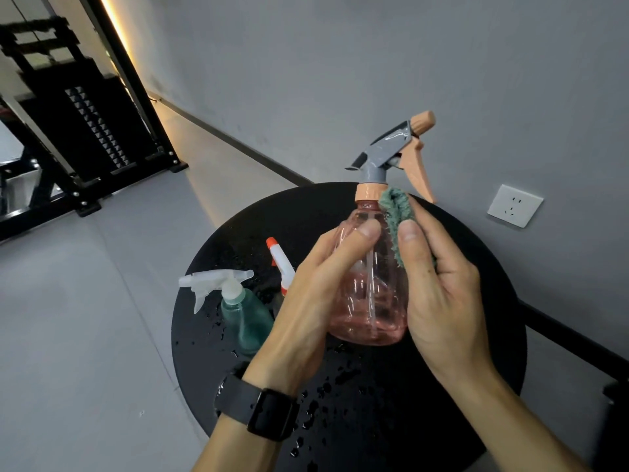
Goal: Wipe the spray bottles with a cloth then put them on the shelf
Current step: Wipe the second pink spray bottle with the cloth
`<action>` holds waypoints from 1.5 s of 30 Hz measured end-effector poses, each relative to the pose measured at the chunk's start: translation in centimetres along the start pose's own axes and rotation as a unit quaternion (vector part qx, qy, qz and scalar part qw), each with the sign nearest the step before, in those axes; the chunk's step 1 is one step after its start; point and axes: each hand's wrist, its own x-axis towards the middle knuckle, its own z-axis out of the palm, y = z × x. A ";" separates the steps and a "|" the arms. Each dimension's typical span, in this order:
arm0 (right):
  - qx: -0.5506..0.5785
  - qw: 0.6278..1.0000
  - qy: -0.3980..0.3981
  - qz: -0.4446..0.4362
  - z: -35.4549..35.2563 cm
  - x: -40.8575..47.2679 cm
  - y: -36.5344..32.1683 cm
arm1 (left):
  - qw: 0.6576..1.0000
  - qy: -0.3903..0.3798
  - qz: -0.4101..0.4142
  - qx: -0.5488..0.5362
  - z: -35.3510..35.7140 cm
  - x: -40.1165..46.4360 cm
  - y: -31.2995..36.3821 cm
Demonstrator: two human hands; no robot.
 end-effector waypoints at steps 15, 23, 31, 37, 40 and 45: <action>0.017 0.999 -0.023 0.027 0.8 -1.5 1.0 | 0.980 0.077 0.049 -0.176 -1.5 1.1 0.0; -0.046 0.998 0.013 -0.032 -0.1 -0.3 0.0 | 1.000 0.018 0.005 0.006 -0.7 0.8 -0.6; -0.194 0.972 -0.009 -0.130 0.0 -0.1 0.1 | 0.999 0.020 0.002 -0.028 0.3 0.7 -0.8; -0.207 0.961 -0.040 -0.179 0.8 -1.2 0.7 | 0.990 0.073 0.025 -0.120 -0.5 1.0 -0.8; -0.222 0.950 -0.061 -0.211 0.9 -2.0 1.1 | 0.983 0.068 0.031 -0.167 -0.7 1.0 -0.3; -0.234 0.939 -0.068 -0.244 0.6 -2.3 1.2 | 0.980 0.051 0.050 -0.185 -0.6 1.0 -0.2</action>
